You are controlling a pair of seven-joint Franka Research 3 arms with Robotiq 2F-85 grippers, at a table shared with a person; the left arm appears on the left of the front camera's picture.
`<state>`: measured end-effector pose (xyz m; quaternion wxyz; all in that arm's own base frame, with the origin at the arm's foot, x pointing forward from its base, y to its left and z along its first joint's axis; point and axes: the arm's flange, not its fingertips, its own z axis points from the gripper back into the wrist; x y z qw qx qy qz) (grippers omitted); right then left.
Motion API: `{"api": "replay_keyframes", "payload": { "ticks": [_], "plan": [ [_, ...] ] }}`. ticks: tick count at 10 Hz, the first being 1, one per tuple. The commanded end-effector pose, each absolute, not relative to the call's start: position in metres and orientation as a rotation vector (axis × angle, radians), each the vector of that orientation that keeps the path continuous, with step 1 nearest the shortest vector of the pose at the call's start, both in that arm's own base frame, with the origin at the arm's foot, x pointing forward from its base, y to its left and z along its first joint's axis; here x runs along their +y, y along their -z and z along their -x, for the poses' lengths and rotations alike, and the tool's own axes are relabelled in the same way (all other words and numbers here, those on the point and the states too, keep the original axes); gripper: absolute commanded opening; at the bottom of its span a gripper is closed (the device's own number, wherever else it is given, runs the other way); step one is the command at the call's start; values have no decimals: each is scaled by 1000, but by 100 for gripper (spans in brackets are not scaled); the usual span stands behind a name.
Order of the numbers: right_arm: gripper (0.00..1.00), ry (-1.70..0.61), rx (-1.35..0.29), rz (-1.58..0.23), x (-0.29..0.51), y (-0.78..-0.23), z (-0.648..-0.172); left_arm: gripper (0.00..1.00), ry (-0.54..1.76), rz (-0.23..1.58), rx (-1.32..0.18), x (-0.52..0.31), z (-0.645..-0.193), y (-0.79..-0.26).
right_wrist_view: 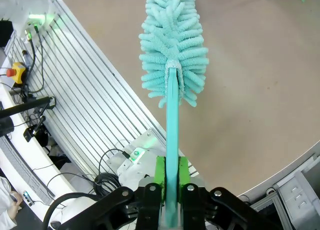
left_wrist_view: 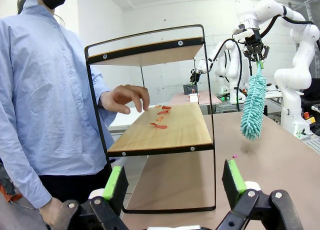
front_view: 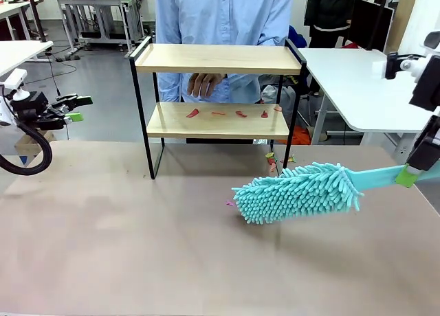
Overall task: Clean the shelf.
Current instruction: Clean the specific section of the Shelf indicated by the human with the Duster.
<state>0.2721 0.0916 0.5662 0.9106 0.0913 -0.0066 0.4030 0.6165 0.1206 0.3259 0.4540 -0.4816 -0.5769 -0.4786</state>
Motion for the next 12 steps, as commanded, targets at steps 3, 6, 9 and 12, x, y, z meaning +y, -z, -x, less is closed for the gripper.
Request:
{"api": "replay_keyframes", "payload": {
  "ticks": [3, 6, 9, 12],
  "plan": [
    [13, -832, -19, -183, 90, -570, -271, 100, 1202, 1178, -1424, 119, -614, -328],
    [13, -832, -19, -183, 90, -570, -271, 100, 1202, 1178, -1424, 119, -614, -328],
    [13, -832, -19, -183, 90, -570, -271, 100, 1202, 1178, -1424, 119, -614, -328],
    [13, -832, -19, -183, 90, -570, -271, 100, 1202, 1178, -1424, 119, -614, -328]
  ]
}}
